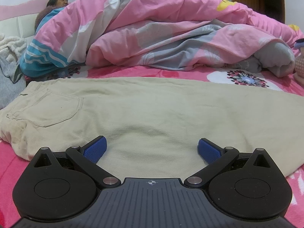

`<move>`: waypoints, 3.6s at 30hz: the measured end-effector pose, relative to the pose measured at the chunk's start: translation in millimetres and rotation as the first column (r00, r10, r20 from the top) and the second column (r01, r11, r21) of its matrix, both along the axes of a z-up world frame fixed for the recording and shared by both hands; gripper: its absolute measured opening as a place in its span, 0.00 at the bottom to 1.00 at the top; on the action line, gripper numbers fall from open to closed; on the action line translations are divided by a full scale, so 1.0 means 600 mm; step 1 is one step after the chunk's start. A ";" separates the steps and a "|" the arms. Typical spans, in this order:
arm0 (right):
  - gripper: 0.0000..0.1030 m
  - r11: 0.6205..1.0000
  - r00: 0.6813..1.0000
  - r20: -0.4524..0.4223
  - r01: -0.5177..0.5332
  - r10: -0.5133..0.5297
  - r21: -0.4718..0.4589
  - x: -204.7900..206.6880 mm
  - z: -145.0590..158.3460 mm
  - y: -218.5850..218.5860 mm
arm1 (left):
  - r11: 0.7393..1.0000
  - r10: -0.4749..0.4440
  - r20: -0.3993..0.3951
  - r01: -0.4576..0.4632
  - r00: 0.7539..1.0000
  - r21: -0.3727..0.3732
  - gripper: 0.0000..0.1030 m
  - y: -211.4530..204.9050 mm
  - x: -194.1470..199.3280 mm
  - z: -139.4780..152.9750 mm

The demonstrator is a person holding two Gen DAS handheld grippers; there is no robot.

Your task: Fold clothes

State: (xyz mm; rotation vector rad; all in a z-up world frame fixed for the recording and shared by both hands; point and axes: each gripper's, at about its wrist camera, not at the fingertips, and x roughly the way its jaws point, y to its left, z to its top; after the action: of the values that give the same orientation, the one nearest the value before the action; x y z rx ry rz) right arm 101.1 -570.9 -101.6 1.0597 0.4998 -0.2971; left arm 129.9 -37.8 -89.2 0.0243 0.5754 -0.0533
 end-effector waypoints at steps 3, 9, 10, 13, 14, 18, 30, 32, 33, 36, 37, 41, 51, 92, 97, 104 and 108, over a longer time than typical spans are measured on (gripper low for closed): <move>0.04 1.000 0.999 0.036 -0.005 0.006 -0.031 -0.007 0.018 0.008 | 1.000 -0.015 0.033 0.015 0.999 -0.020 1.00 0.019 -0.013 0.020; 0.04 0.972 0.989 0.116 -0.062 0.090 -0.228 0.008 0.107 0.071 | 0.999 -0.024 0.038 0.023 0.999 0.036 1.00 0.064 -0.032 0.028; 0.04 0.961 0.985 0.126 -0.082 0.119 -0.264 0.013 0.125 0.088 | 0.999 -0.022 0.026 0.021 0.999 0.037 1.00 0.071 -0.032 0.022; 0.04 0.918 0.964 0.145 -0.160 0.225 -0.363 0.037 0.174 0.153 | 1.000 -0.004 0.001 0.004 1.000 -0.013 1.00 0.092 -0.029 0.003; 0.04 0.901 0.952 0.151 -0.192 0.268 -0.390 0.045 0.189 0.178 | 0.999 -0.003 -0.002 0.003 1.000 -0.038 1.00 0.098 -0.028 0.001; 0.04 0.820 0.891 0.146 -0.317 0.429 -0.476 0.089 0.226 0.290 | 0.996 -0.004 -0.012 0.002 1.000 -0.094 1.00 0.110 -0.025 -0.005; 0.10 0.209 0.567 -0.352 -0.699 0.745 -0.684 0.168 0.111 0.669 | 0.991 -0.008 0.005 0.009 1.000 -0.133 1.00 0.119 -0.027 -0.011; 0.18 0.088 0.538 -0.435 -0.695 0.722 -0.714 0.151 0.086 0.702 | 0.991 -0.008 0.006 0.009 1.000 -0.133 1.00 0.119 -0.027 -0.012; 0.20 0.042 0.536 -0.453 -0.677 0.712 -0.735 0.138 0.081 0.713 | 0.991 -0.009 0.006 0.009 1.000 -0.134 1.00 0.119 -0.027 -0.012; 0.39 -0.005 0.493 -0.437 -0.659 0.752 -0.752 0.108 0.091 0.717 | 0.991 -0.007 0.006 0.008 1.000 -0.131 1.00 0.118 -0.028 -0.012; 0.41 -0.008 0.472 -0.422 -0.659 0.774 -0.752 0.101 0.096 0.716 | 0.992 -0.007 0.005 0.007 1.000 -0.128 1.00 0.117 -0.028 -0.012; 0.48 0.020 0.449 -0.354 -0.642 0.820 -0.766 0.077 0.120 0.709 | 0.990 -0.006 0.003 0.006 1.000 -0.138 1.00 0.120 -0.028 -0.012; 0.62 0.586 0.699 -0.112 -0.667 0.707 -0.459 0.049 0.112 0.459 | 0.952 0.045 0.015 -0.038 0.999 -0.305 1.00 0.173 -0.059 0.012; 0.09 0.795 0.790 0.196 -0.602 0.580 0.075 0.070 0.085 0.195 | 0.865 0.233 -0.087 -0.247 0.969 -0.437 0.12 0.169 -0.058 0.113; 0.09 0.843 0.831 0.184 -0.537 0.525 0.018 -0.024 0.118 0.090 | 0.900 0.012 -0.086 -0.048 0.996 -0.433 0.12 0.097 -0.109 0.120; 0.09 0.882 0.871 0.138 -0.469 0.471 -0.044 -0.131 0.122 0.001 | 0.912 -0.267 -0.158 0.196 0.951 -0.361 0.19 0.031 -0.145 0.079; 0.27 0.897 0.897 -0.005 -0.442 0.442 -0.014 -0.137 0.077 -0.002 | 0.906 -0.314 -0.188 0.234 0.931 -0.353 0.30 0.046 -0.149 0.052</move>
State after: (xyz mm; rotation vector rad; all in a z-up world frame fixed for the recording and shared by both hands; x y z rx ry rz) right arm 18.9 -572.4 -55.6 0.9007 0.7226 0.1032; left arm 40.4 -10.2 -58.0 -0.2262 0.7984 -0.4338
